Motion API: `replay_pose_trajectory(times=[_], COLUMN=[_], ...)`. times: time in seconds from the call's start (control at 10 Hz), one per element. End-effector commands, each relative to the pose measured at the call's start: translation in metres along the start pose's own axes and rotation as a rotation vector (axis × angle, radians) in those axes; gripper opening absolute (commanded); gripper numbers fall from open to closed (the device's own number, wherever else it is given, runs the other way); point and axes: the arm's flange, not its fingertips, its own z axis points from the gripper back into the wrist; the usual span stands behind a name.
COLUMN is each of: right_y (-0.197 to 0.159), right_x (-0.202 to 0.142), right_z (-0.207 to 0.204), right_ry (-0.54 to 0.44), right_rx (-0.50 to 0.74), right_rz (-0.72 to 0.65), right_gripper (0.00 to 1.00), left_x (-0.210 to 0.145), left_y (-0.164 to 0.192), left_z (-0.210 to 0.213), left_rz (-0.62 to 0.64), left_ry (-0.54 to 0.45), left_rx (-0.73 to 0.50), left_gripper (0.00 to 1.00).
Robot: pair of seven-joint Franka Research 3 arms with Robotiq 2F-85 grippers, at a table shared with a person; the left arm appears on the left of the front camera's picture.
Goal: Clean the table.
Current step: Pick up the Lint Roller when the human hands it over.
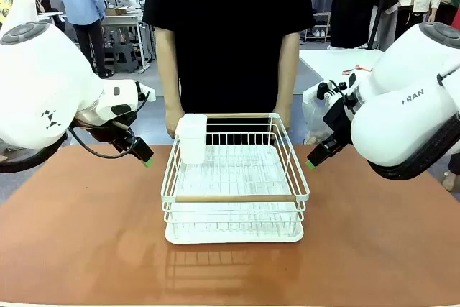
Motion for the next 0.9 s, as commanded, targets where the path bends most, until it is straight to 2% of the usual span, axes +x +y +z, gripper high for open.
replay_pose_trajectory(times=[0.0,0.8], right_y=[0.0000,0.0000], right_x=[0.0000,0.0000], right_z=[0.0000,0.0000], right_ry=[0.000,0.000], right_rx=[0.000,0.000], right_rz=[0.000,0.000], right_gripper=[1.00,1.00], left_x=[0.0000,0.0000], left_y=[-0.0001,-0.0001], left_z=[0.0000,0.0000], left_rz=[0.000,0.000], left_ry=[0.000,0.000], left_rx=[0.000,0.000], left_gripper=[1.00,1.00])
